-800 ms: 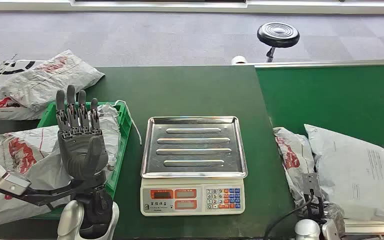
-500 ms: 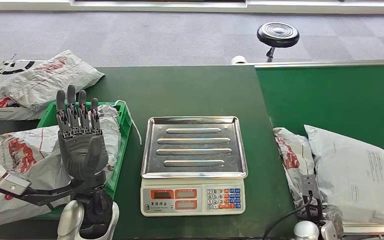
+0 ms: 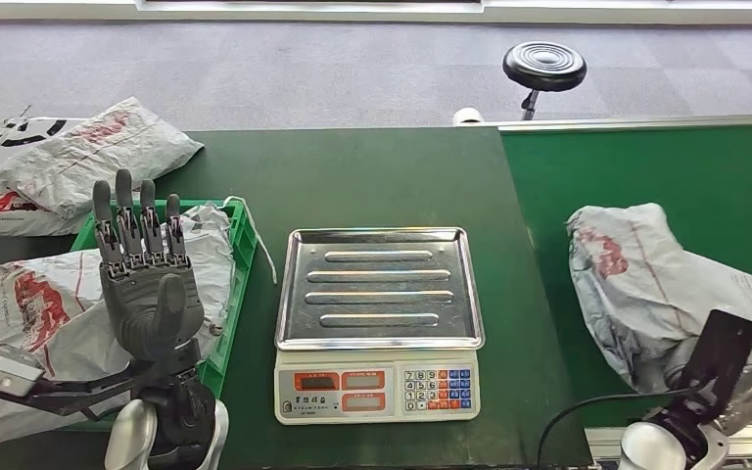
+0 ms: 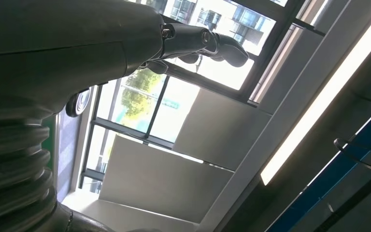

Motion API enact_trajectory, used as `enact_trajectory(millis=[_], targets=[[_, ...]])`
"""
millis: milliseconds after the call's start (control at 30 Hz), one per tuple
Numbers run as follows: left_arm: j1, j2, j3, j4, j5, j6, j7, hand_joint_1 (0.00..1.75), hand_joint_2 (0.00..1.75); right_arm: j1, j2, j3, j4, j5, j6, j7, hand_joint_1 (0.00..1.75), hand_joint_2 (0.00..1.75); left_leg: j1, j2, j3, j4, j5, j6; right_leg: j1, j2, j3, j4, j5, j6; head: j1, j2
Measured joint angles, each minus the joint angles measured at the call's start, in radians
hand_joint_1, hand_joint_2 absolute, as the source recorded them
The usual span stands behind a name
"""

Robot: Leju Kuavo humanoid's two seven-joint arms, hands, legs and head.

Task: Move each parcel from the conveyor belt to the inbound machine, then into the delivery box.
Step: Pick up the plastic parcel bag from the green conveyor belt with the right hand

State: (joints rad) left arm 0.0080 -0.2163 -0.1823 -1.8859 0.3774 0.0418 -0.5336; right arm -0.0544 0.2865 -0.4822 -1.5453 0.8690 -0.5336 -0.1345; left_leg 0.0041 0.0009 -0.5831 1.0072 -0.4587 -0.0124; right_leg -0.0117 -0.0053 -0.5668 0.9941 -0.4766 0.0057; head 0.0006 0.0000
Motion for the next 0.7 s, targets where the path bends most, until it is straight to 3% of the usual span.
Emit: enact_trajectory(millis=[133, 300, 600, 700], targets=[[-0.002, 0.005, 0.0, -0.003, 0.013, 0.011, 0.006, 0.0, 1.75, 0.048, -0.007, 0.083, -0.195, -0.087, -0.142, -0.129, 1.75, 1.75, 0.0, 0.0, 0.0, 0.0, -0.001, 0.0, 0.0, 0.0, 0.0, 0.0, -0.001, 0.0, 0.0, 0.0], [-0.002, 0.011, 0.0, -0.01, 0.014, 0.039, -0.001, 0.0, 1.75, 0.07, -0.007, 0.142, -0.324, -0.104, -0.165, -0.256, 1.75, 1.75, 0.0, 0.002, 0.0, 0.0, -0.002, -0.001, 0.0, 0.003, 0.0, 0.0, -0.001, 0.0, 0.0, 0.0], [-0.001, 0.02, 0.0, -0.019, 0.015, 0.054, -0.004, 0.0, 1.75, 0.062, -0.009, 0.2, -0.366, -0.122, -0.164, -0.307, 1.75, 1.75, 0.0, 0.002, 0.0, 0.0, -0.001, -0.001, 0.0, 0.002, 0.001, 0.0, -0.001, 0.0, 0.0, 0.0], [-0.005, 0.023, -0.002, -0.015, 0.018, 0.054, -0.005, 0.0, 1.75, 0.045, -0.02, 0.257, -0.344, -0.104, -0.148, -0.255, 1.75, 1.75, 0.0, 0.002, 0.0, 0.0, -0.001, -0.001, 0.0, 0.002, 0.001, 0.0, -0.001, 0.0, 0.0, 0.0]])
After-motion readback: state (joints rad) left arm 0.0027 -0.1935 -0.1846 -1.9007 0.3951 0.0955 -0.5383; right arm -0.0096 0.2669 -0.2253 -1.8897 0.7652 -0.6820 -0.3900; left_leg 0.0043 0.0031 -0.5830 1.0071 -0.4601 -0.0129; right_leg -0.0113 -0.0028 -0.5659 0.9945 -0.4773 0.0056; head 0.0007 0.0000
